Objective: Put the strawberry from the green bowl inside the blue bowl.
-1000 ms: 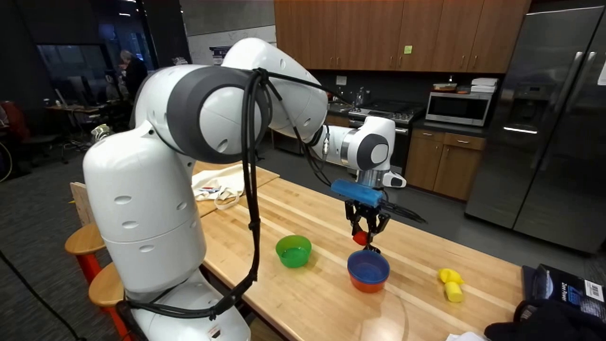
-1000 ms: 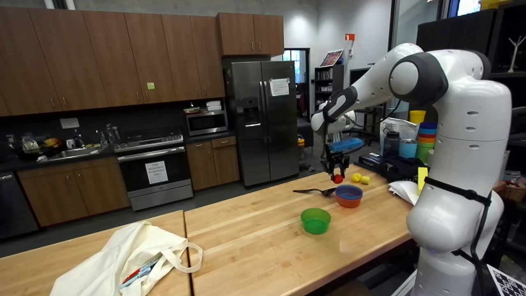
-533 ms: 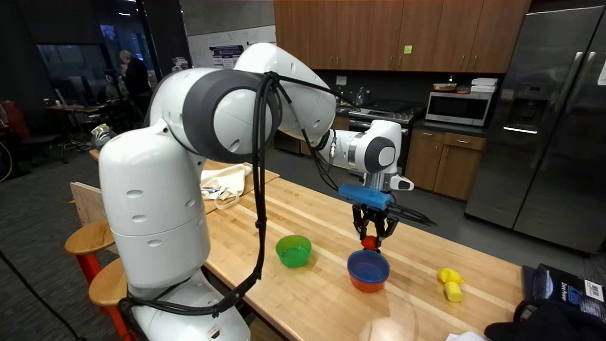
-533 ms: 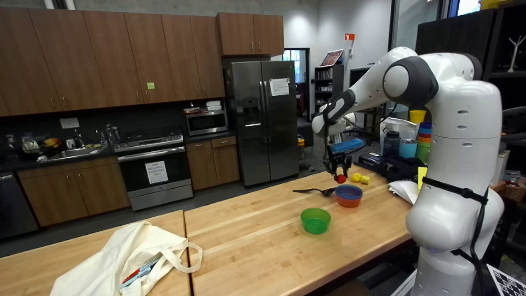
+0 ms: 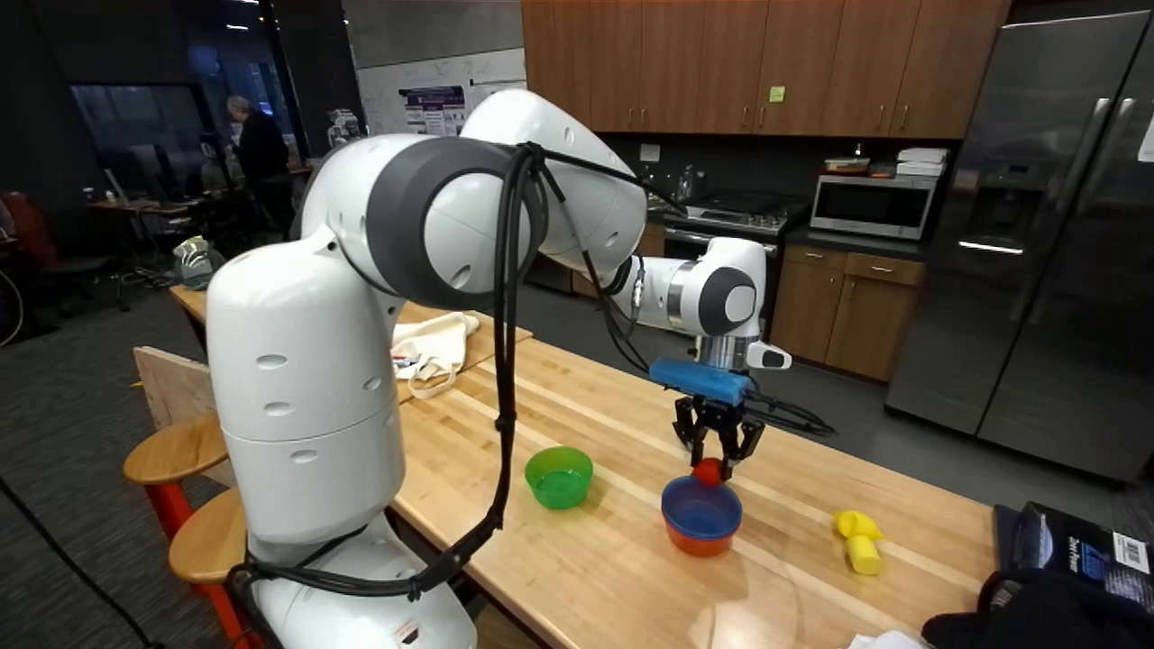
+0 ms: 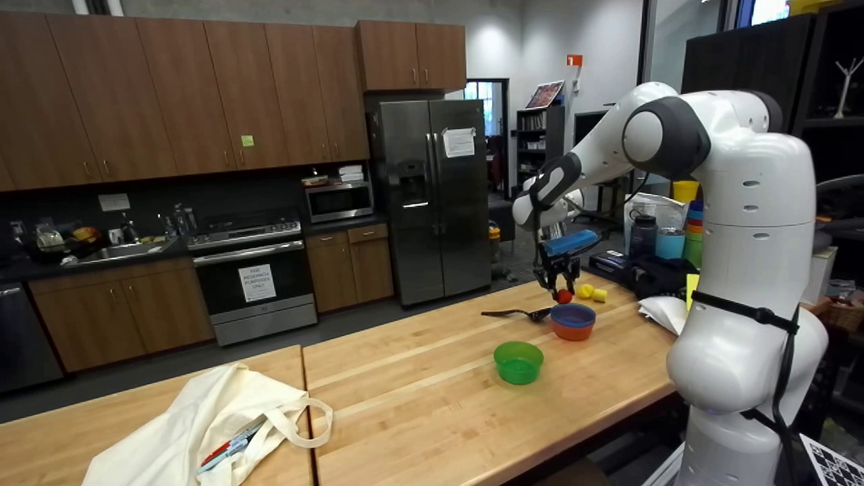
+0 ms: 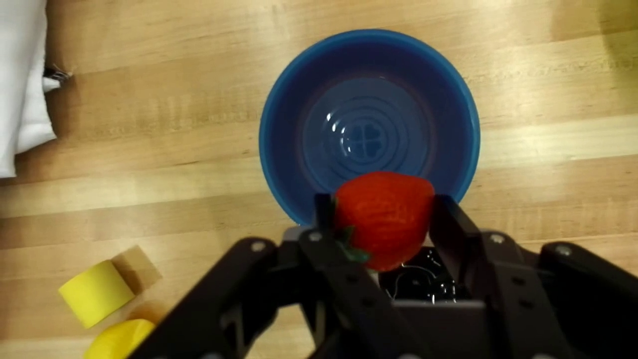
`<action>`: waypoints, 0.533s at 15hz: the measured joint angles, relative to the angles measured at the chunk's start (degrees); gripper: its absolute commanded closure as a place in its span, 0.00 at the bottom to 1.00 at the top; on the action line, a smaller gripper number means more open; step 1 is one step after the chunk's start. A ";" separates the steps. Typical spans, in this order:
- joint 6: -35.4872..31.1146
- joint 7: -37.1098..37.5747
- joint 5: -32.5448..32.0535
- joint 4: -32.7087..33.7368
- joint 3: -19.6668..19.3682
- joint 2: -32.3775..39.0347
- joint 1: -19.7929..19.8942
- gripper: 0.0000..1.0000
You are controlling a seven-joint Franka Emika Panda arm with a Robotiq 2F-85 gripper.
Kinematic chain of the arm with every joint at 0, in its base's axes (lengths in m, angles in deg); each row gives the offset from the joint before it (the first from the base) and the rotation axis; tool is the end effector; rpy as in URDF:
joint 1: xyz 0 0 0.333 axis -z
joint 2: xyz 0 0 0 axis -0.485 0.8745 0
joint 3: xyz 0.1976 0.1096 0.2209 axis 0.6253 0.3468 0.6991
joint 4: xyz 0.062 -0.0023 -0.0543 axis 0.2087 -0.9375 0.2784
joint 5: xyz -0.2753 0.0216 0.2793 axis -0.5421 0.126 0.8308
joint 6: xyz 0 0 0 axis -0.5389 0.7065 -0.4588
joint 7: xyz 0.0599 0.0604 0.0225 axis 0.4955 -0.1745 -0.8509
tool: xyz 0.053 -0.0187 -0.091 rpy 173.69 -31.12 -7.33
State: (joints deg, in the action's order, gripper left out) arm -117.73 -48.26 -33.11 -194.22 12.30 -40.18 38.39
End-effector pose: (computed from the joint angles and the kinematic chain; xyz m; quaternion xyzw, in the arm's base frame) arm 0.4988 -0.1893 0.3569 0.9790 -0.1594 -0.1176 0.0486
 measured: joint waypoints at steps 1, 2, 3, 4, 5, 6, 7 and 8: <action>0.01 0.00 -0.06 0.00 0.00 0.15 0.00 0.23; 0.04 0.00 -0.07 0.00 0.00 0.28 0.00 0.23; 0.12 0.00 -0.07 0.00 0.00 0.43 0.00 0.16; 0.32 0.00 -0.07 0.00 0.00 0.51 0.00 0.09; 0.50 0.00 -0.07 0.00 0.00 0.51 0.00 0.03; 0.68 0.00 -0.07 0.02 0.00 0.51 0.00 0.01; 0.87 0.00 -0.07 0.04 0.00 0.51 0.00 0.00; 1.13 -0.01 -0.07 0.09 0.00 0.51 0.00 0.00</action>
State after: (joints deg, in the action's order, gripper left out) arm -116.59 -48.27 -33.18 -194.13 12.30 -39.68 38.39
